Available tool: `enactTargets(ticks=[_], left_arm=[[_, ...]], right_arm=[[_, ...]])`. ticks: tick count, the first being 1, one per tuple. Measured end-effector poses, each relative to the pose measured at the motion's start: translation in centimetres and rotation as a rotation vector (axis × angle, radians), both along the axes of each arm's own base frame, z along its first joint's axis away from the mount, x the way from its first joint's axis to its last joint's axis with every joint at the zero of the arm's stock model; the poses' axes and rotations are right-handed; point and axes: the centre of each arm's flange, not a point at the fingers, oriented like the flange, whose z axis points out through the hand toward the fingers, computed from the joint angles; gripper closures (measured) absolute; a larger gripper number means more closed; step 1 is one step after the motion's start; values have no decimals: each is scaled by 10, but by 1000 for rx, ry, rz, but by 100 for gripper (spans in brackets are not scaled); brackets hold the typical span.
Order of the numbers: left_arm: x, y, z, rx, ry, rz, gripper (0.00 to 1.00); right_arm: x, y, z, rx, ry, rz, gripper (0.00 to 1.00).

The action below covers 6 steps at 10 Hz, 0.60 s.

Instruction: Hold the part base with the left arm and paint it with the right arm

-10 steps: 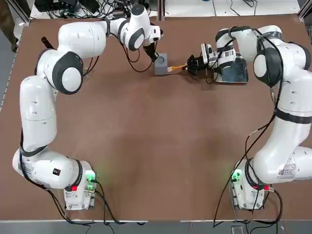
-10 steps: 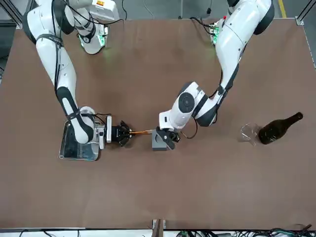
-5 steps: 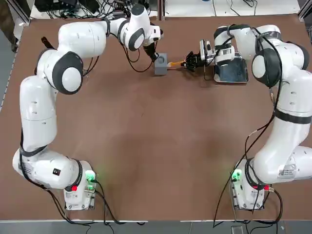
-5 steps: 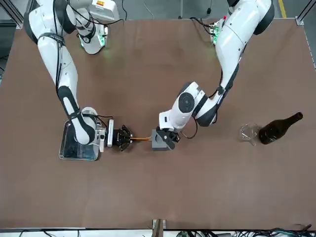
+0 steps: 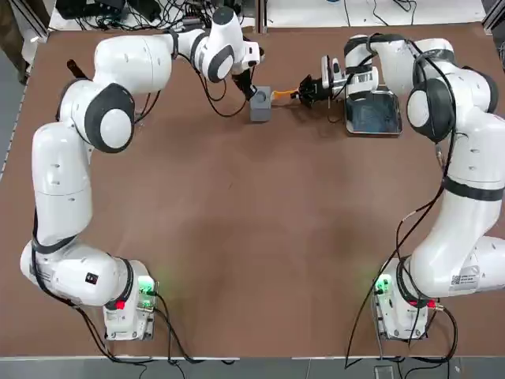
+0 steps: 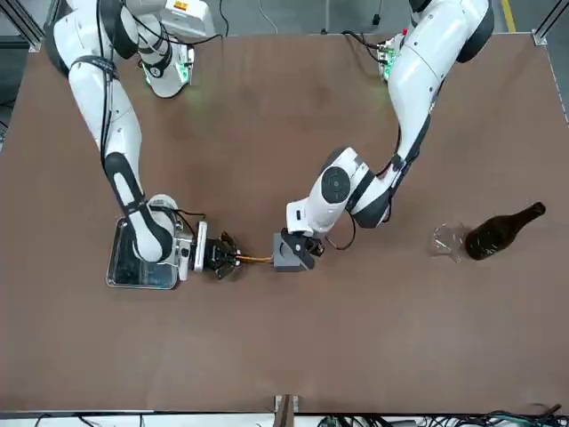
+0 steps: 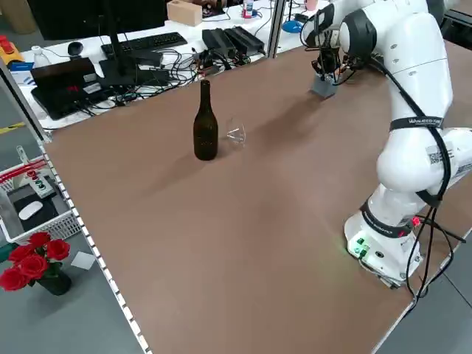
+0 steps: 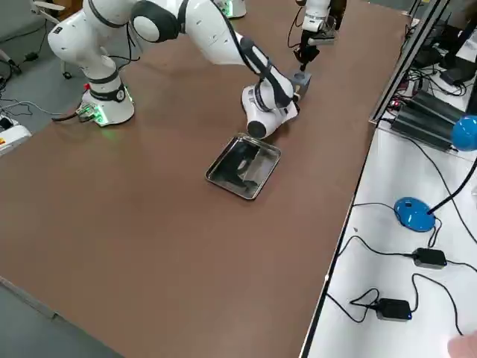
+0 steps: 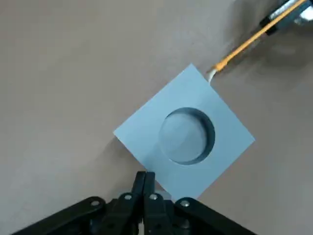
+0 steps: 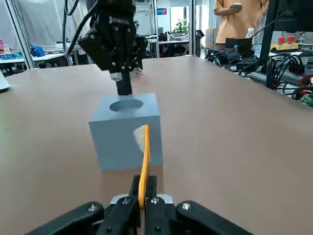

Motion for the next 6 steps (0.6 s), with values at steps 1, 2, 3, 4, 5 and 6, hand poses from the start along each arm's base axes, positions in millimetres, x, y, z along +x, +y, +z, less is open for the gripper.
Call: enactTargets(ticks=[1, 2, 3, 4, 5, 6], left_arm=[[0, 0, 0, 0, 0, 0, 95], [0, 0, 0, 0, 0, 0, 95], [0, 0, 0, 0, 0, 0, 95], [0, 0, 0, 0, 0, 0, 95], [0, 0, 0, 0, 0, 0, 95], [0, 0, 0, 0, 0, 0, 95]], right_arm=[[5, 0, 4, -2, -5, -9, 95], [11, -2, 9, -9, -11, -22, 95], [18, -3, 15, -9, -11, -35, 95], [24, -4, 20, -7, -5, -47, 95], [28, -7, 23, -9, 5, -60, 95], [33, -16, 25, -16, 32, -82, 95]])
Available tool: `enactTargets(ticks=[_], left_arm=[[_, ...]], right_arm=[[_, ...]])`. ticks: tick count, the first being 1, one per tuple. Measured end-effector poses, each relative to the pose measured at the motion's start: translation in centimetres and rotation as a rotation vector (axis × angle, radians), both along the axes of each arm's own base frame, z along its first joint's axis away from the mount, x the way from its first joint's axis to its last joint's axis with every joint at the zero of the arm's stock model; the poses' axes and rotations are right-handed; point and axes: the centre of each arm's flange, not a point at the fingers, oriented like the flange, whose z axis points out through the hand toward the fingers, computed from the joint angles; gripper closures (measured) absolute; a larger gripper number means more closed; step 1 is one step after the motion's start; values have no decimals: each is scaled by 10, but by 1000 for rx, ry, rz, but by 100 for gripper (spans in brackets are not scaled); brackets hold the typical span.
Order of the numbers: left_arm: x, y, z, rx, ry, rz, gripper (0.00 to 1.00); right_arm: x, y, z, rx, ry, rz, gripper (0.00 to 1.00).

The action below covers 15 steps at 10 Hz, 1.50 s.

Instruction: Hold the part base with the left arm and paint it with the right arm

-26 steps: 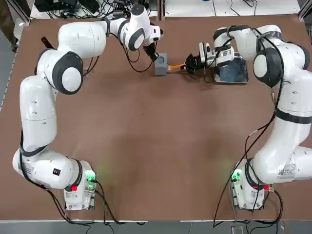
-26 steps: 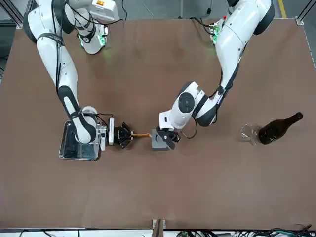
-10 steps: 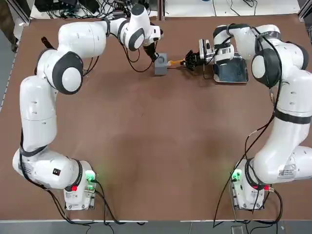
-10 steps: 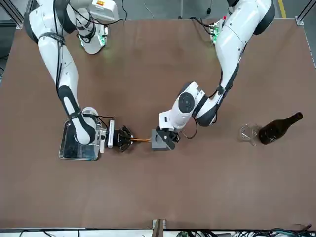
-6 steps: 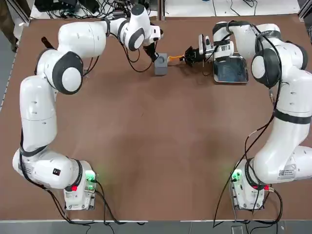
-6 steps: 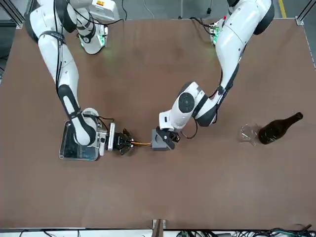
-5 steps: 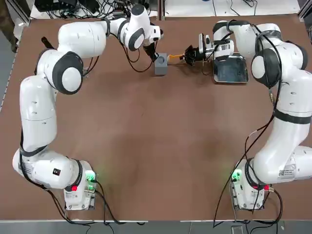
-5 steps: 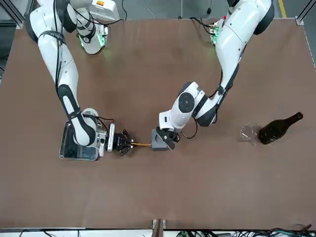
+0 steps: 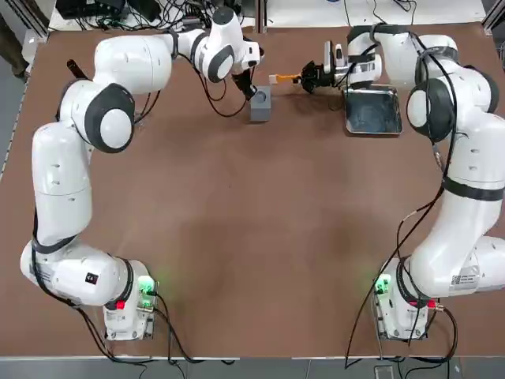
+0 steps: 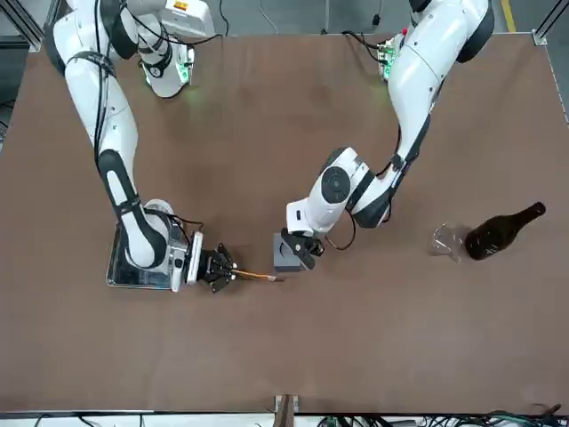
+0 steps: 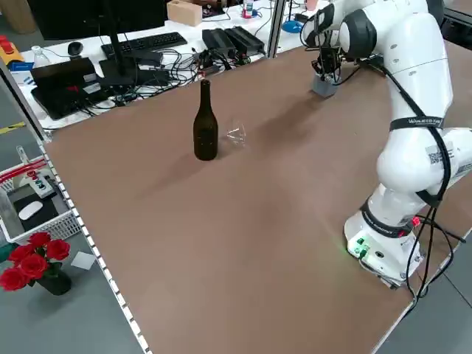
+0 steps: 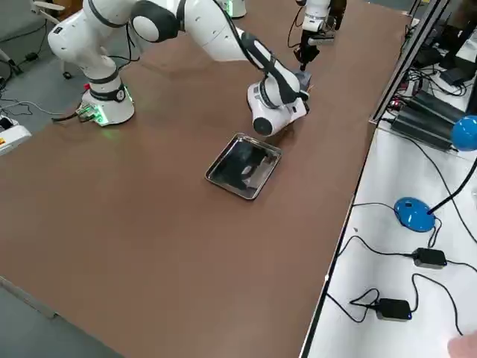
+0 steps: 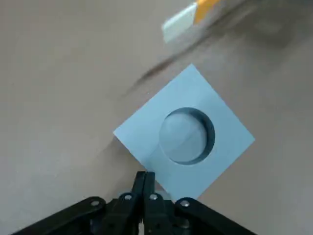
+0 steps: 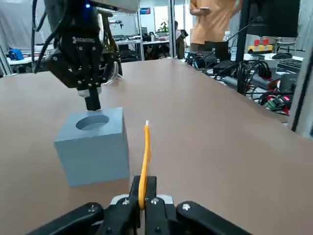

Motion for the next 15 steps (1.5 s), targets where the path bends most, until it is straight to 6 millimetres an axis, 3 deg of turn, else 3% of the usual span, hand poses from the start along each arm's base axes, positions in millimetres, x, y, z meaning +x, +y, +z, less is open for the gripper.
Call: enactTargets(ticks=[2, 4, 8, 11, 12, 15], left_arm=[[0, 0, 0, 0, 0, 0, 95], [0, 0, 0, 0, 0, 0, 95], [0, 0, 0, 0, 0, 0, 95], [-1, -1, 0, -1, 0, -2, 95], [-1, -2, 0, -1, 0, -3, 95], [-2, -2, 0, -1, 0, -3, 95]], right_arm=[[11, -36, 4, -35, 100, -59, 95], [19, -79, 20, -72, 273, -89, 95], [27, -166, 92, -119, 572, -160, 95], [10, -251, 168, -275, 807, -254, 95], [2, -276, 182, -300, 866, -293, 95], [-29, -344, 182, -313, 1101, -416, 95]])
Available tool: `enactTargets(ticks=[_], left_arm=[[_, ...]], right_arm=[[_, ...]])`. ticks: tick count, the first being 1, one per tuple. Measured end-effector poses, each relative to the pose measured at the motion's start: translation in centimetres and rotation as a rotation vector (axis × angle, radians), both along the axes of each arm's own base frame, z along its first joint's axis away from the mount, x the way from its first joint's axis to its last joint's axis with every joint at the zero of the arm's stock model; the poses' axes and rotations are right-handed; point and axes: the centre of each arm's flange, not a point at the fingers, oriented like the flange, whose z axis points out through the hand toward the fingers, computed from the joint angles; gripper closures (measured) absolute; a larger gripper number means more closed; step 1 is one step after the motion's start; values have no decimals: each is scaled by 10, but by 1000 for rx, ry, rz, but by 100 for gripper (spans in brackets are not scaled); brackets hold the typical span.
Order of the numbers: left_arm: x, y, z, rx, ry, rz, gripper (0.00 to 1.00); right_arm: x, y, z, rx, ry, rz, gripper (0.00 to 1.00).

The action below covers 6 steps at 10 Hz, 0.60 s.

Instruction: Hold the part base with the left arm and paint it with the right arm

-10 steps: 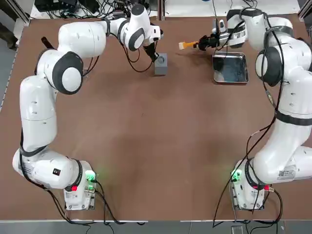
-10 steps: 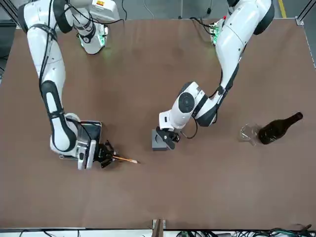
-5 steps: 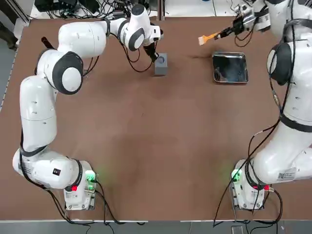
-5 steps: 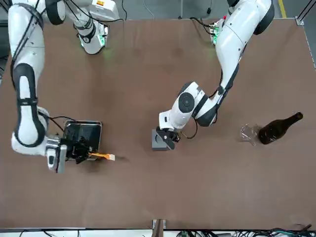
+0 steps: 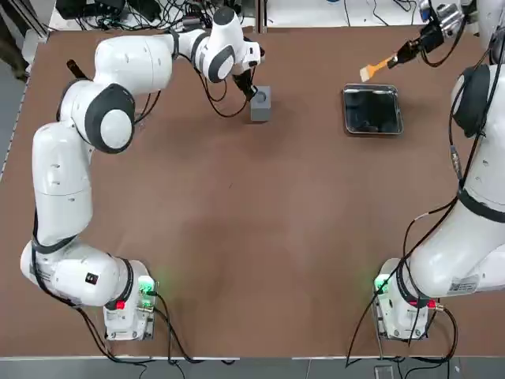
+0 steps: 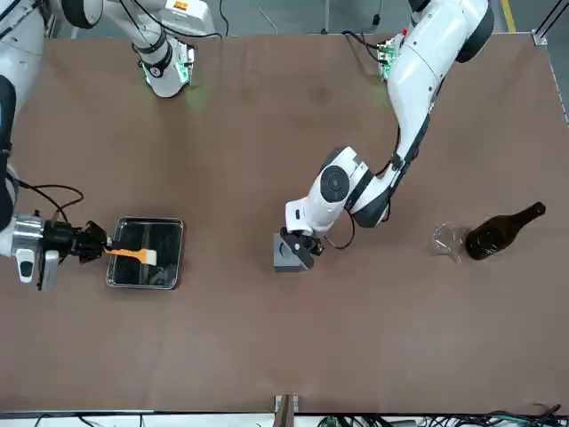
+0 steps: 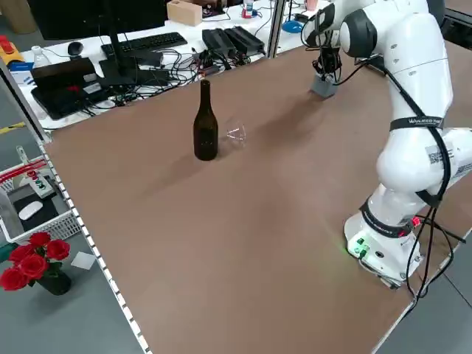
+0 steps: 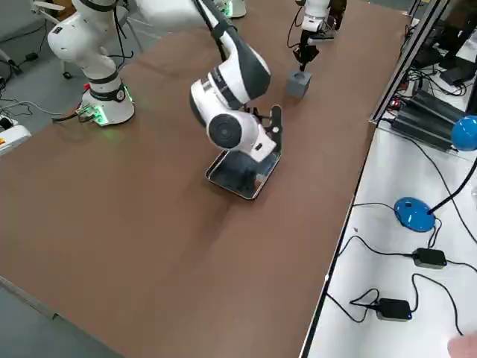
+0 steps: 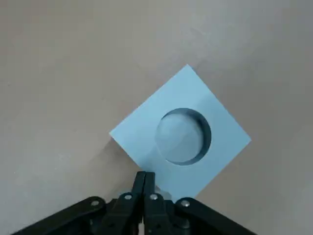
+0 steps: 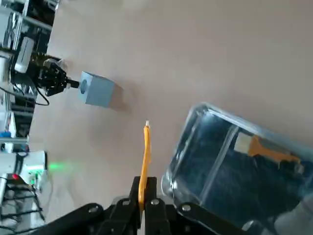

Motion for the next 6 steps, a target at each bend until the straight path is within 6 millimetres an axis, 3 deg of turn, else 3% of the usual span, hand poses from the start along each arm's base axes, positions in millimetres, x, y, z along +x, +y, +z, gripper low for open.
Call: enactTargets(ticks=[3, 6], left_arm=[[0, 0, 0, 0, 0, 1, 95], [0, 0, 0, 0, 0, 1, 95]], right_arm=[[-21, -41, -21, -24, 152, -140, 95], [-26, -57, -56, -67, 281, -239, 95]])
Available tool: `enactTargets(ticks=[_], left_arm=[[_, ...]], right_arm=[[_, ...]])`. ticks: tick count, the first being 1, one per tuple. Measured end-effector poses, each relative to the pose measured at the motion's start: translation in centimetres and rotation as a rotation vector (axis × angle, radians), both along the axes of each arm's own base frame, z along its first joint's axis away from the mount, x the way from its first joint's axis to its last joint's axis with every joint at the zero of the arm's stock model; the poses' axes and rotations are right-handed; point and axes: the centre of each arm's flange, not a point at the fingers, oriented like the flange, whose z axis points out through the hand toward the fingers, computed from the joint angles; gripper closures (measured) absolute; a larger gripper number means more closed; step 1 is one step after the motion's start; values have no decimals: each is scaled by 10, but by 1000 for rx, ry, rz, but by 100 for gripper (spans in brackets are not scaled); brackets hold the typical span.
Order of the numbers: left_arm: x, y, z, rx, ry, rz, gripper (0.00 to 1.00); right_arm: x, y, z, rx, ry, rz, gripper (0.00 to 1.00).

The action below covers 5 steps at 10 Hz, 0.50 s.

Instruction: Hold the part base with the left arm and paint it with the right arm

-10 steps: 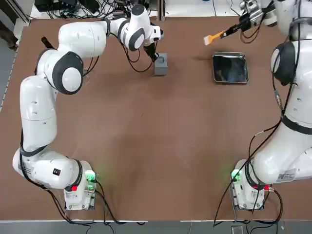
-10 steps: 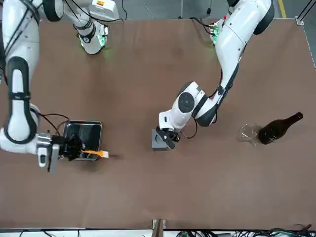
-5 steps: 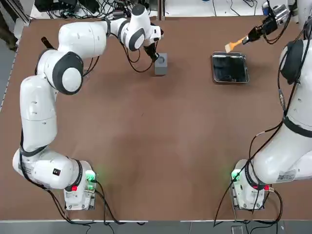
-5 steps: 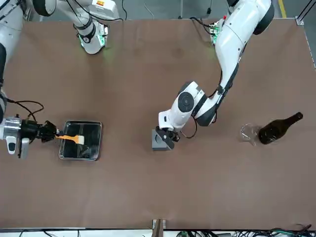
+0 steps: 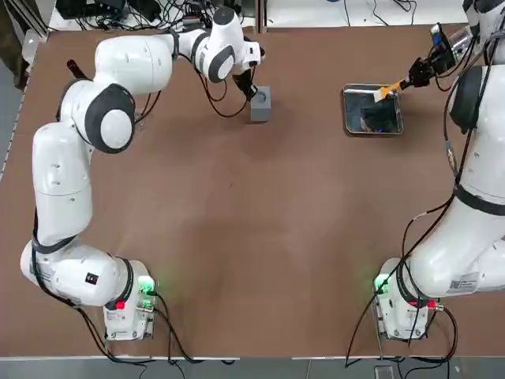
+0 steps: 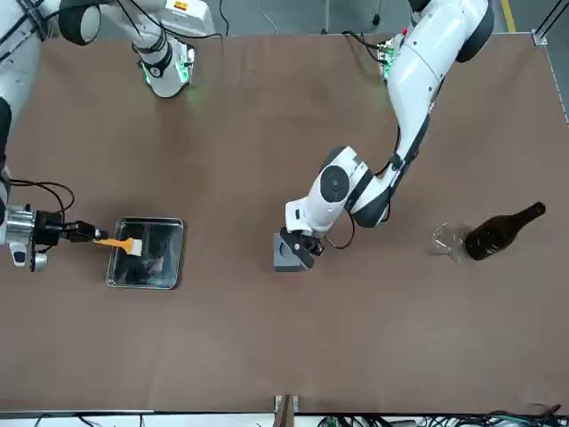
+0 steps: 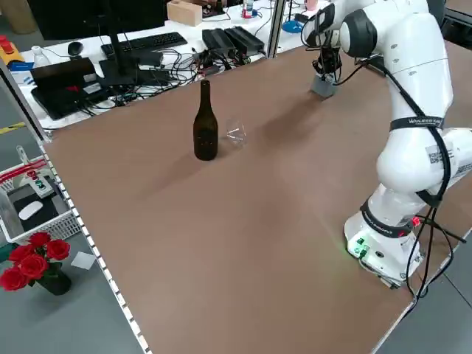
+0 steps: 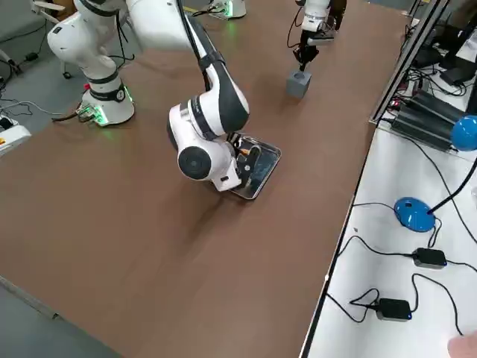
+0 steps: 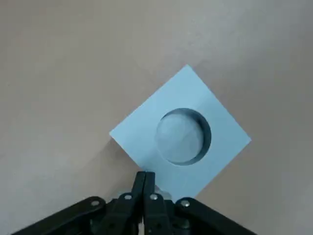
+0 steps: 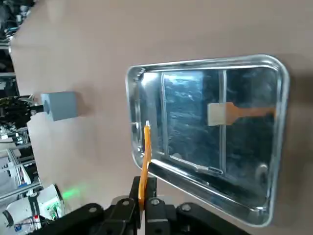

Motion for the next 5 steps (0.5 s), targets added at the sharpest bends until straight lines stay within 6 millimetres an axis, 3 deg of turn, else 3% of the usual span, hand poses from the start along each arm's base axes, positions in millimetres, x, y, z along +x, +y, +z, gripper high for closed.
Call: enactTargets(ticks=[3, 5], left_arm=[[0, 0, 0, 0, 0, 0, 95], [0, 0, 0, 0, 0, 0, 95]], right_arm=[[-6, -26, -19, -53, 43, -46, 95], [-7, -34, -42, -81, 72, -54, 95]])
